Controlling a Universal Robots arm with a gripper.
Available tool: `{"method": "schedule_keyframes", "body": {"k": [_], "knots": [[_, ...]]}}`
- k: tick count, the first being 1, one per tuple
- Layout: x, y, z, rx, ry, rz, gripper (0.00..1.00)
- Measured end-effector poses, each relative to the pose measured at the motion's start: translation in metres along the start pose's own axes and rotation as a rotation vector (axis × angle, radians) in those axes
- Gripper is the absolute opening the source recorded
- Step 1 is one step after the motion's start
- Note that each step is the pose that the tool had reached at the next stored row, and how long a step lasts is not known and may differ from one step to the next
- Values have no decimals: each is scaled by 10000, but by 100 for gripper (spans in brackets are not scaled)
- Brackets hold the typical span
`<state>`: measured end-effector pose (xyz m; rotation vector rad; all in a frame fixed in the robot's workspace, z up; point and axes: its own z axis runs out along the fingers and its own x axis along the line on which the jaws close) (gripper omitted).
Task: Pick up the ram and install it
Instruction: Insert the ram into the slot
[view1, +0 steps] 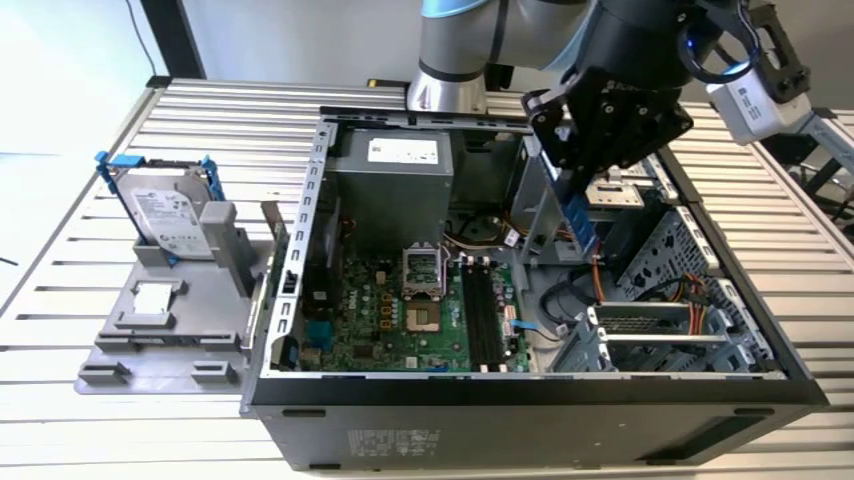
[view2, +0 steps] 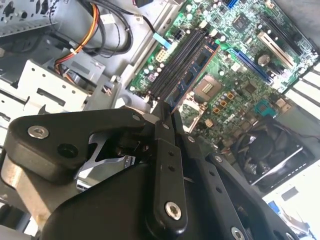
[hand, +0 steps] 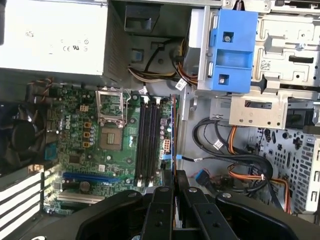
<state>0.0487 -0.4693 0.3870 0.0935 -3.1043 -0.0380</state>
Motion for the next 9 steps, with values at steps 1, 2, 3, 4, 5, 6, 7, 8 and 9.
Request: {"method": "schedule_keyframes", "body": {"k": [1, 2, 3, 4, 5, 6, 7, 8, 9], "knots": [[-1, -1, 19, 0, 0, 0, 0], [-1, -1, 37, 0, 0, 0, 0], [-2, -1, 55, 0, 0, 1, 0], [-3, -2, 74, 0, 0, 0, 0], [-3, -2, 91, 1, 0, 0, 0], [-4, -3, 109, 0, 0, 0, 0], [-5, -3, 127, 0, 0, 0, 0], [-5, -4, 145, 1, 0, 0, 0], [-6, -4, 164, 0, 0, 0, 0]]}}
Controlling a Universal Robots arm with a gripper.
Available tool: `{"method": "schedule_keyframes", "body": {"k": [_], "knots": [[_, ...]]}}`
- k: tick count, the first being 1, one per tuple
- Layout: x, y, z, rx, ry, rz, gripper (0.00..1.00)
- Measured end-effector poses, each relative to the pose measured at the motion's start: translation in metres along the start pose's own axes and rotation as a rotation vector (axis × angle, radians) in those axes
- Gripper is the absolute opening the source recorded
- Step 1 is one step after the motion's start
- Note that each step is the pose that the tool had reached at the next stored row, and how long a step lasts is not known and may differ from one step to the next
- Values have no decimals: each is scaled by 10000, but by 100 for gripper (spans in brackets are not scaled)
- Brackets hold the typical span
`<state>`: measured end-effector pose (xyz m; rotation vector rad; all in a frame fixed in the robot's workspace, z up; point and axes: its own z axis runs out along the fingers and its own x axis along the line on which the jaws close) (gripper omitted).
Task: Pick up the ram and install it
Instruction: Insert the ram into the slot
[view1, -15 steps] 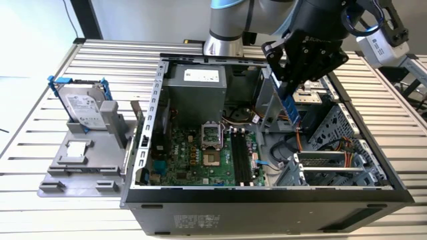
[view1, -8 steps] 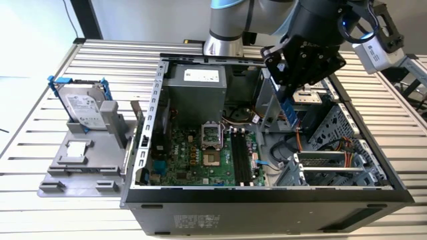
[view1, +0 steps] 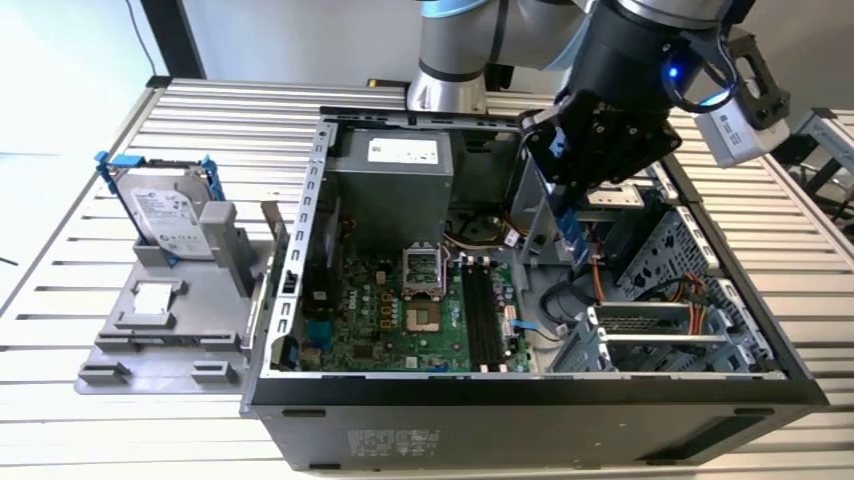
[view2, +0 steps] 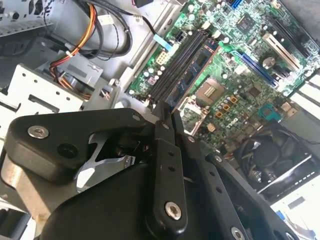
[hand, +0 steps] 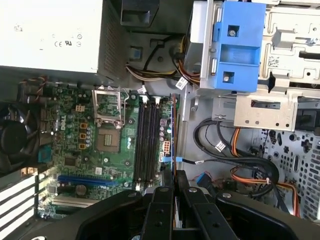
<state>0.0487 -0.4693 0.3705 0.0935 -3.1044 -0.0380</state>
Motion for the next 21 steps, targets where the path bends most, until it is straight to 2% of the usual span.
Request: {"method": "schedule_keyframes", "body": {"k": [10, 14, 21], "knots": [[-6, -6, 182, 6, 1, 1, 0], [-9, -4, 248, 85, 5, 30, 0], [-12, -8, 375, 58, -19, 821, 0]]}}
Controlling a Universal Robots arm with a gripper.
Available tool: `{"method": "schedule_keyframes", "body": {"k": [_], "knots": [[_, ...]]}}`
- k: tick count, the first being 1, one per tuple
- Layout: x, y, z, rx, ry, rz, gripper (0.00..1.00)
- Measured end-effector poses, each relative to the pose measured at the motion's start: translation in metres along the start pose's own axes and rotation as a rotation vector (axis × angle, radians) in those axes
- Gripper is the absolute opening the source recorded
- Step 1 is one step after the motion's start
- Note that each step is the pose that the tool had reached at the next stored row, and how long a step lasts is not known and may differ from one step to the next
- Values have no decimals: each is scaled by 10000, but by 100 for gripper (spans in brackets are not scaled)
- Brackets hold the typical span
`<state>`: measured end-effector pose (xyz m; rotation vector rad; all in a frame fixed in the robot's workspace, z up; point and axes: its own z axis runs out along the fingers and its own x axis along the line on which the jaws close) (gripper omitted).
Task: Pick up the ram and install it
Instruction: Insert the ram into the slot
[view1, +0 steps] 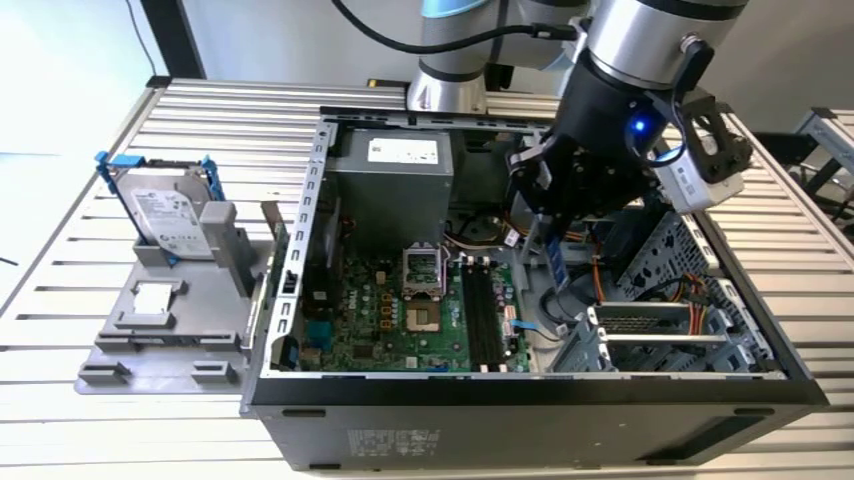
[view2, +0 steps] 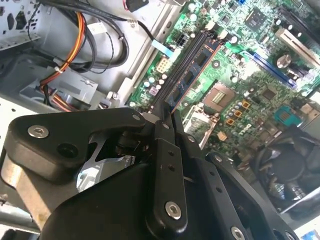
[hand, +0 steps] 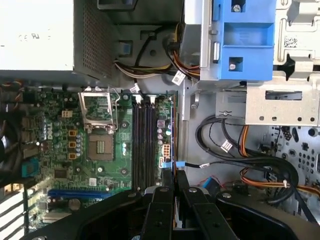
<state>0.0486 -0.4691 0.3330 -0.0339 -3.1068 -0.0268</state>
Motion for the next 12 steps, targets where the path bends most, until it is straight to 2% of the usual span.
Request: {"method": "schedule_keyframes", "body": {"k": [4, 8, 12], "knots": [[14, -2, 73, -2, -2, 124, 0], [12, -2, 82, 9, 5, 142, 0], [10, -3, 149, 8, 17, 142, 0]]}}
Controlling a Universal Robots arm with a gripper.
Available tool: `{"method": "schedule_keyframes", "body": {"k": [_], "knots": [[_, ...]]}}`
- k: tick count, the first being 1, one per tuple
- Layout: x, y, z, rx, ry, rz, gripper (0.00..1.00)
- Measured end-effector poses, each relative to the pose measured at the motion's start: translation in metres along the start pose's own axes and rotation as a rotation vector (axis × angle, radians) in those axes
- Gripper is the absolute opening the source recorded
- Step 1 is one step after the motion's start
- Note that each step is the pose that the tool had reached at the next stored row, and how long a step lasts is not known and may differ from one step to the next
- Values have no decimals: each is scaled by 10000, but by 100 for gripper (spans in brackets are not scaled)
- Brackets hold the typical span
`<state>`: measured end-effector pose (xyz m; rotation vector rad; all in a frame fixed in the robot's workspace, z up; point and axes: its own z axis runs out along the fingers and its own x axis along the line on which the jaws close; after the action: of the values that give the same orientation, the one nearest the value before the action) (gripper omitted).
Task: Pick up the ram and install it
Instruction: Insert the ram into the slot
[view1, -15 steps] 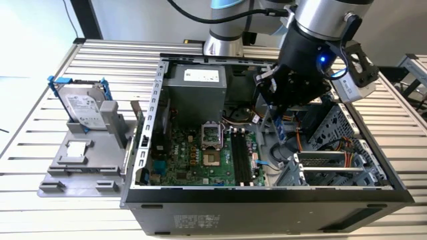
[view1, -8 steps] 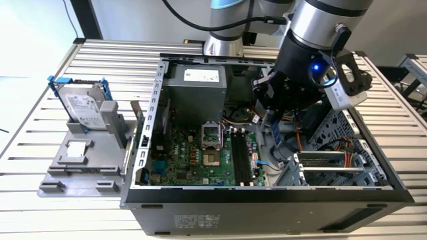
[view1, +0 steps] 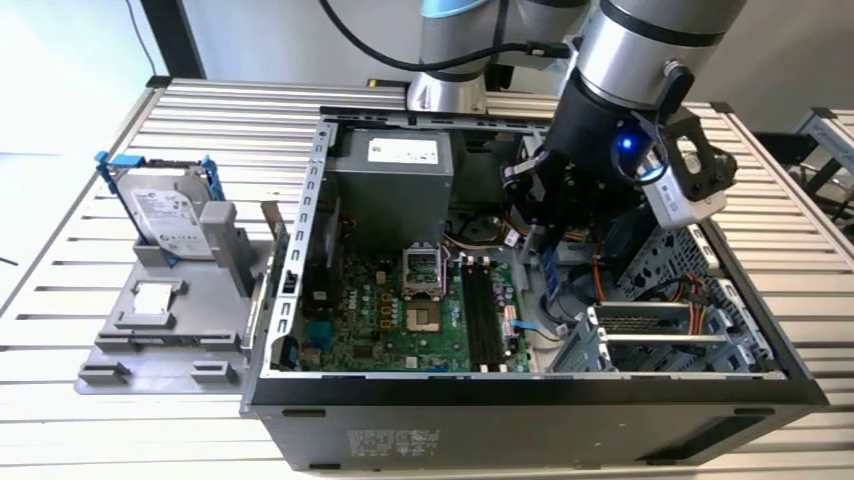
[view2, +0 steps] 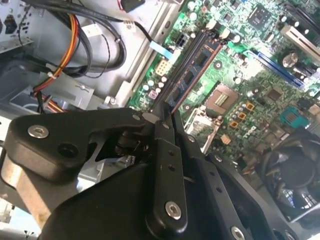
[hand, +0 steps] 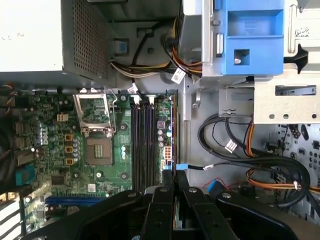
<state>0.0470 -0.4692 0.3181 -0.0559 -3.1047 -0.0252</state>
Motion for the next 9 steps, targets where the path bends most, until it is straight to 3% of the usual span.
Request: {"method": "schedule_keyframes", "body": {"k": [9], "knots": [[37, -4, 164, -1, -1, 45, 0]]}}
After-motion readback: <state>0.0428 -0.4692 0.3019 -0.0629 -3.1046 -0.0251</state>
